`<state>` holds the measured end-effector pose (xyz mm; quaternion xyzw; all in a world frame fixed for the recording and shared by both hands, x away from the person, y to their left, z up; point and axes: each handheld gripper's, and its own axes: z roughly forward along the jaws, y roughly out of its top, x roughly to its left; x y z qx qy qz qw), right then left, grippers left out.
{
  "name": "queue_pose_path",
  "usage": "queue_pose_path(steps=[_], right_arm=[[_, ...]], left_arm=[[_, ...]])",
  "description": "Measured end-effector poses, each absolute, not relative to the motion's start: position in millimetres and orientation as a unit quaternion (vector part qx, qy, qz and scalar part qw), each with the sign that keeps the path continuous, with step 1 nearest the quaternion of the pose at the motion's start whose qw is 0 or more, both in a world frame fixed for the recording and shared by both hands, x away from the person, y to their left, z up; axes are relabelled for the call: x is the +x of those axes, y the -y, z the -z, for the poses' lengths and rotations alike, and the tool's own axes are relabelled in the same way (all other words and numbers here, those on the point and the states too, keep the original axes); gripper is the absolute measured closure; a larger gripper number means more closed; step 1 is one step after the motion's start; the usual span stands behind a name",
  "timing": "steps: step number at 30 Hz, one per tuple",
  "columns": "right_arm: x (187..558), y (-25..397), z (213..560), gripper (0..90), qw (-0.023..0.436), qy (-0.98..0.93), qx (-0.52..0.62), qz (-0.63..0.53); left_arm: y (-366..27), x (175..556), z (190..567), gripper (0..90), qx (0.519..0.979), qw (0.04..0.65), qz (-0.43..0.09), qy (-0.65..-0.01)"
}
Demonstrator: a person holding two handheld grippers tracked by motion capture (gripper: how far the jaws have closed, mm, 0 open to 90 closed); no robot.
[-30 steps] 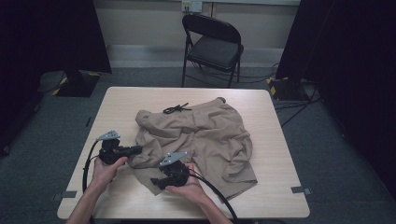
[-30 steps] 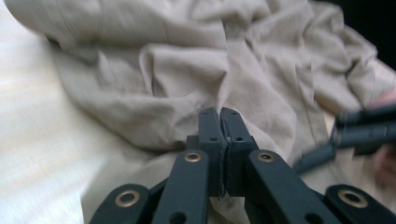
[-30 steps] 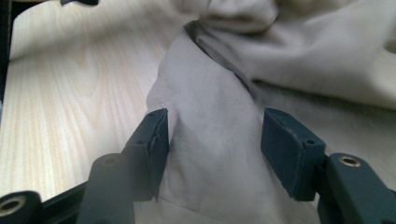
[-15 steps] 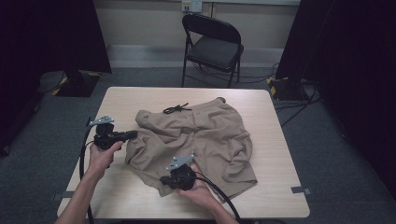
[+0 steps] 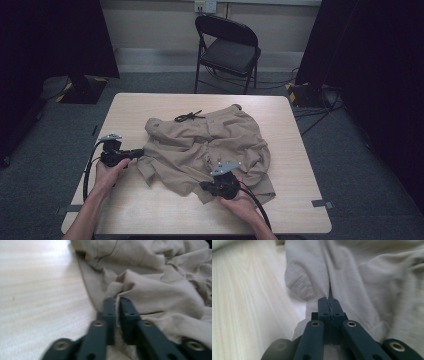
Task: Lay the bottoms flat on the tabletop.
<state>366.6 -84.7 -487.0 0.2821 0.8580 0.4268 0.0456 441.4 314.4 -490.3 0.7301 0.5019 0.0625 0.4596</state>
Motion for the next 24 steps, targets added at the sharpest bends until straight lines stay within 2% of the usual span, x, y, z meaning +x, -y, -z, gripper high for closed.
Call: queue_pose_path(steps=[2,4,7,10,14,17,19,21,24], right_arm=[[368.5,86.9,486.7,90.0,0.049,-0.856,0.287,-0.428],[371.2,87.3,487.7,90.0,0.051,-0.854,0.292,-0.428],[376.6,87.8,489.2,90.0,0.053,-0.848,0.302,-0.432],[381.2,88.0,489.1,90.0,0.054,-0.843,0.309,-0.437],[384.2,89.1,490.5,90.0,0.054,-0.841,0.315,-0.438],[385.8,90.0,491.3,90.0,0.054,-0.839,0.318,-0.438],[386.4,90.5,491.3,90.0,0.054,-0.838,0.321,-0.439],[386.8,90.9,491.3,90.0,0.055,-0.838,0.321,-0.437],[387.4,91.5,491.4,90.0,0.055,-0.838,0.323,-0.437]], left_arm=[[-313.9,437.6,486.7,72.4,0.732,0.460,-0.073,-0.497],[-313.7,432.7,479.0,61.9,0.730,0.465,-0.084,-0.493],[-312.8,422.2,463.3,53.8,0.727,0.482,-0.102,-0.477],[-307.9,410.2,451.8,52.4,0.738,0.493,-0.106,-0.449],[-291.3,393.8,450.7,61.6,0.761,0.507,-0.067,-0.398],[-280.2,387.3,460.0,63.2,0.778,0.494,-0.051,-0.384],[-275.7,386.1,470.6,60.5,0.787,0.479,-0.047,-0.386],[-272.5,387.5,480.1,52.0,0.791,0.463,-0.050,-0.398],[-268.2,390.1,488.8,44.9,0.798,0.446,-0.052,-0.401]])
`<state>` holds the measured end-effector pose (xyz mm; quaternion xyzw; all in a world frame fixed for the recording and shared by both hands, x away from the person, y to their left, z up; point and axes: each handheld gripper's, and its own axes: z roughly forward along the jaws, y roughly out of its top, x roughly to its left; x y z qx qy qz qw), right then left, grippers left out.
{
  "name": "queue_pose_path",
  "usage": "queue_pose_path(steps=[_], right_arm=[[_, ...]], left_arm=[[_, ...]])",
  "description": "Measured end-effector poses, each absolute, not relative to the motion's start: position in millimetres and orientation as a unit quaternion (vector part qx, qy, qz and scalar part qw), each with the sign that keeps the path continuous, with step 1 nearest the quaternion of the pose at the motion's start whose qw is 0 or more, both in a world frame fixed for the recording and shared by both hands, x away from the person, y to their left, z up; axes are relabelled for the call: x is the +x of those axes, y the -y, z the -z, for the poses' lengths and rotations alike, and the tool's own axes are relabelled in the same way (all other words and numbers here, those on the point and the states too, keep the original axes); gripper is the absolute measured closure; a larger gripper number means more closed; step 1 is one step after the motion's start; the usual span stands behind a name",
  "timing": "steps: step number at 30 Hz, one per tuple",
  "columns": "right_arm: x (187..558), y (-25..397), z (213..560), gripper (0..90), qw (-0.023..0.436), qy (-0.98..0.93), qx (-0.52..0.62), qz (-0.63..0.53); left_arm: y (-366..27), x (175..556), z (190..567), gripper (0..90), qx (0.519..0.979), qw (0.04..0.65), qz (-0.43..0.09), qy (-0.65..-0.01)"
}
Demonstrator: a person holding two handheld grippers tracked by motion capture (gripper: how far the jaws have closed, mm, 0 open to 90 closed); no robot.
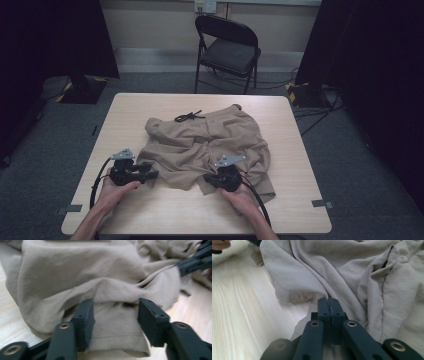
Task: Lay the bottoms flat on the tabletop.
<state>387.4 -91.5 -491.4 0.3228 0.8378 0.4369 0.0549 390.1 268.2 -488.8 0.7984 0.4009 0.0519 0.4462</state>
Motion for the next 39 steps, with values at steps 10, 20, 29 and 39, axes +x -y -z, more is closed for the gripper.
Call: queue_pose_path(steps=[10,20,29,39], right_arm=[[377.5,97.7,482.1,90.0,0.054,-0.844,0.310,-0.435],[342.0,100.0,474.6,89.5,0.024,-0.859,0.264,-0.438],[347.9,86.6,466.7,64.8,0.032,-0.852,0.258,-0.454],[373.6,29.2,482.2,59.2,0.026,-0.868,0.241,-0.433]], left_arm=[[-280.3,382.0,479.1,83.2,0.785,0.486,-0.039,-0.383],[-291.6,359.6,457.9,77.3,0.770,0.533,-0.020,-0.350],[-284.2,385.6,460.8,61.9,0.770,0.513,-0.037,-0.378],[-273.2,398.6,498.3,66.6,0.805,0.437,-0.024,-0.402]])
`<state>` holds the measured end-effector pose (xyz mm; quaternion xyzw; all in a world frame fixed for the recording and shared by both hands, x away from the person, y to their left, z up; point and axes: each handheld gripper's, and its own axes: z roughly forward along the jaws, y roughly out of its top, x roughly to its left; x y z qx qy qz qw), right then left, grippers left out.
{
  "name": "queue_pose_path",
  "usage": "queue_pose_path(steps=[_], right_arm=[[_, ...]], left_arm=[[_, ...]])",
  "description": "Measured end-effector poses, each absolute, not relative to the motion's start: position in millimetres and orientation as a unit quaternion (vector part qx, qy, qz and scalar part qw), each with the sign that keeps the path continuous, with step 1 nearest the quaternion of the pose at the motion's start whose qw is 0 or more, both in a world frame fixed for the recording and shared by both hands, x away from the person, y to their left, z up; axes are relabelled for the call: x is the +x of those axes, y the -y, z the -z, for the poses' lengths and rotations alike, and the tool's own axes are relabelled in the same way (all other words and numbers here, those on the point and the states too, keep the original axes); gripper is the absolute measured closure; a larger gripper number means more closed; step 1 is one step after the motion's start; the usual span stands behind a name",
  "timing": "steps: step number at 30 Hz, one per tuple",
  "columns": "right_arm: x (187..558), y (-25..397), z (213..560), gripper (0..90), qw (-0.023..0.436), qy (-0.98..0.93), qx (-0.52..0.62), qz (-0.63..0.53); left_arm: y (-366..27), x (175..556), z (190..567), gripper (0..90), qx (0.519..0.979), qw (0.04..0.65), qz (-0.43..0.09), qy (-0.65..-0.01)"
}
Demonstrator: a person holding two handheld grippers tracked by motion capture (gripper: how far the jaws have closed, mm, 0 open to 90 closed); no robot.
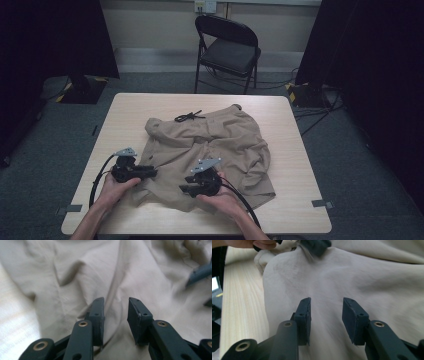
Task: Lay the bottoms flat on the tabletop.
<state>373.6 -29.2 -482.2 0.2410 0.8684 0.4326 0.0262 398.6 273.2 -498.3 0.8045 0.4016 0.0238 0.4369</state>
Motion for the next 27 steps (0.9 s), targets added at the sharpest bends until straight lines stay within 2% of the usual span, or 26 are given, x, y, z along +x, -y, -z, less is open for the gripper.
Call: queue_pose_path(steps=[8,15,21,27], right_arm=[[367.8,16.6,495.6,56.4,0.016,-0.877,0.238,-0.418],[339.2,6.9,498.5,56.1,-0.023,-0.877,0.206,-0.434],[316.2,-13.5,500.6,56.8,-0.053,-0.879,0.171,-0.441],[299.9,-34.0,501.1,57.3,-0.074,-0.883,0.143,-0.442]], left_arm=[[-281.9,365.4,497.7,66.6,0.815,0.434,-0.010,-0.383],[-287.8,347.7,496.7,65.1,0.818,0.434,0.007,-0.377],[-288.1,367.8,481.3,57.7,0.801,0.461,-0.014,-0.383],[-289.2,403.9,477.1,56.4,0.778,0.466,-0.038,-0.420]])
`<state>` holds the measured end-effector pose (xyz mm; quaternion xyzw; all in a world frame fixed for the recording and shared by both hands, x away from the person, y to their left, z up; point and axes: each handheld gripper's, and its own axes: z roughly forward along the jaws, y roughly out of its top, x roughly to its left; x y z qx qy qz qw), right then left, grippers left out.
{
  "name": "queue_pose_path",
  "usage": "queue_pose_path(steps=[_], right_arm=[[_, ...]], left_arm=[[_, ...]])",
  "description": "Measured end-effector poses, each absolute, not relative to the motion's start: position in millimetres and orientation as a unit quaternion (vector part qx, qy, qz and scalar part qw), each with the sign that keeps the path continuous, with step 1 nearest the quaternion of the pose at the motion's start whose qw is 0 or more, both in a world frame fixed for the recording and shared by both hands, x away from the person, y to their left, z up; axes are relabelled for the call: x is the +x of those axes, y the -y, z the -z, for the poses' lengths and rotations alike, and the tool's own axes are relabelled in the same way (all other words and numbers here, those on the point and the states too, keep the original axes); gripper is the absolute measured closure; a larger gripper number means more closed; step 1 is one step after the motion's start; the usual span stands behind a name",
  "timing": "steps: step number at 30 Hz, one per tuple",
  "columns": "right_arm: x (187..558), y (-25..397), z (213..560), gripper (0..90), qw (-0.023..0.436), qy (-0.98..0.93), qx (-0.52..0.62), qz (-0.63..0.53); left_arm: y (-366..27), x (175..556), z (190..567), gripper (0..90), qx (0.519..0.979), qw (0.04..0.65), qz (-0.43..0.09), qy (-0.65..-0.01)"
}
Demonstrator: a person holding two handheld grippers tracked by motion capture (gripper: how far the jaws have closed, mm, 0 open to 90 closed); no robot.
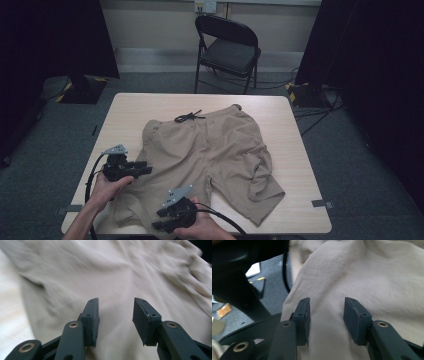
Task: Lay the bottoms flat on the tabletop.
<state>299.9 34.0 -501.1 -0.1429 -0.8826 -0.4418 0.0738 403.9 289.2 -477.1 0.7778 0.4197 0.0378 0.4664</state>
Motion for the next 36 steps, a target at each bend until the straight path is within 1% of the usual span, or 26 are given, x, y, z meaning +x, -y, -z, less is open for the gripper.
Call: queue_pose_path(steps=[3,5,7,9,14,19,21,23,25,27,28,29,33,36], right_arm=[[295.0,-41.1,499.9,57.1,0.084,0.886,-0.133,0.437],[294.4,-43.5,499.0,56.5,0.087,0.888,-0.131,0.433],[296.2,-43.6,497.2,55.2,0.083,0.889,-0.133,0.430],[303.3,-41.3,494.6,53.6,0.067,0.889,-0.134,0.432],[324.5,-30.1,485.3,50.0,0.032,0.881,-0.170,0.441],[344.9,-19.6,489.9,47.2,0.001,0.878,-0.211,0.429],[351.4,-16.4,492.0,45.7,-0.015,0.877,-0.221,0.426],[355.3,-15.4,495.2,45.0,-0.022,0.879,-0.232,0.417],[357.9,-14.9,497.4,44.4,-0.026,0.875,-0.235,0.423],[359.2,-16.4,498.0,42.1,-0.038,0.874,-0.237,0.423],[359.3,-17.8,498.8,39.8,-0.042,0.873,-0.237,0.424],[359.9,-19.9,499.7,37.5,-0.039,0.871,-0.236,0.429],[360.4,-30.3,500.0,33.5,-0.050,0.875,-0.226,0.425],[362.0,-40.4,500.1,32.0,-0.059,0.877,-0.225,0.420]], left_arm=[[-287.5,413.0,486.0,57.4,0.778,0.449,-0.045,-0.436],[-286.7,411.5,491.6,59.2,0.782,0.447,-0.040,-0.433],[-285.3,404.2,497.6,59.4,0.795,0.435,-0.048,-0.419],[-286.9,395.9,499.3,59.5,0.789,0.444,-0.045,-0.422],[-284.5,373.7,499.2,59.4,0.800,0.441,-0.048,-0.404],[-284.5,361.7,499.6,58.9,0.798,0.446,-0.035,-0.404],[-284.9,363.8,499.5,57.1,0.794,0.449,-0.027,-0.410],[-284.7,369.2,499.2,62.0,0.794,0.442,-0.045,-0.416],[-284.6,375.8,499.0,63.6,0.789,0.439,-0.054,-0.426],[-285.3,381.8,499.2,64.2,0.788,0.439,-0.058,-0.428],[-285.0,384.1,499.2,65.1,0.788,0.435,-0.071,-0.429],[-285.1,385.7,499.4,65.5,0.788,0.435,-0.075,-0.428],[-289.7,396.3,499.2,67.6,0.786,0.431,-0.081,-0.434],[-295.9,404.9,500.9,68.3,0.776,0.438,-0.087,-0.446]])
